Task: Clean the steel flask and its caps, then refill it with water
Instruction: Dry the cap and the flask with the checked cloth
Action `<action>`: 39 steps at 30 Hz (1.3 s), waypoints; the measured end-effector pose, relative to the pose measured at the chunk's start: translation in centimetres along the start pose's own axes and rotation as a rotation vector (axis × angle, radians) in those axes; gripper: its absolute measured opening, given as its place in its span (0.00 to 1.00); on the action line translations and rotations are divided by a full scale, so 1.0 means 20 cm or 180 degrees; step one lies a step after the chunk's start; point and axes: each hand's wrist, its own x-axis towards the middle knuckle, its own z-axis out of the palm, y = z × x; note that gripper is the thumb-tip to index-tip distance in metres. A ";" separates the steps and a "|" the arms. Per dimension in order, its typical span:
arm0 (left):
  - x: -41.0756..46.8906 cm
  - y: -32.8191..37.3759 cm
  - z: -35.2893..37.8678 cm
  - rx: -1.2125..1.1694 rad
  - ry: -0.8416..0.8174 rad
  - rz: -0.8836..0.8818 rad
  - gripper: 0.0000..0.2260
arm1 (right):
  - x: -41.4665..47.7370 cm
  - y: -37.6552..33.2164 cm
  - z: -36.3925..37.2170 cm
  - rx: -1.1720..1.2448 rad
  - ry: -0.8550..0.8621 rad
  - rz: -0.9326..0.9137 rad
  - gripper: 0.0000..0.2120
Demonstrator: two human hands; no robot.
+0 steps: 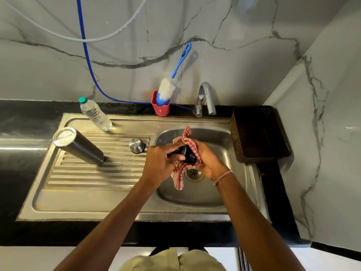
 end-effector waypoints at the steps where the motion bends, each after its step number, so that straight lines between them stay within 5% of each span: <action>1: 0.00 0.00 0.00 -0.0050 0.0039 0.0012 0.20 | 0.01 0.00 0.00 0.0255 -0.0064 0.0149 0.19; 7: -0.04 0.02 0.05 -0.0844 0.0490 -0.0566 0.15 | 0.05 0.13 0.04 0.1406 0.0209 0.0197 0.20; 13: -0.06 0.02 0.05 -0.2955 0.0760 -0.2293 0.18 | -0.04 0.22 0.06 0.0925 0.0531 -0.0659 0.19; 18: -0.05 -0.01 -0.04 -0.1914 -0.0364 -0.1737 0.30 | -0.11 0.17 0.05 0.0281 0.0552 -0.0992 0.15; 22: 0.00 0.00 -0.10 -0.1390 -0.1231 -0.1507 0.24 | -0.13 0.13 0.07 -0.0737 0.0591 -0.1252 0.12; 26: -0.01 0.03 -0.12 -0.2441 -0.0756 -0.2082 0.15 | -0.13 0.12 0.08 -0.0758 0.0569 -0.1364 0.13; 30: -0.02 -0.03 -0.14 -0.3010 0.0014 -0.2323 0.28 | -0.14 0.17 0.09 -0.0036 0.0543 -0.1242 0.13; 39: -0.05 0.03 -0.12 -0.2265 -0.0179 -0.2077 0.11 | -0.10 0.25 0.19 -0.2238 0.1006 -0.2164 0.19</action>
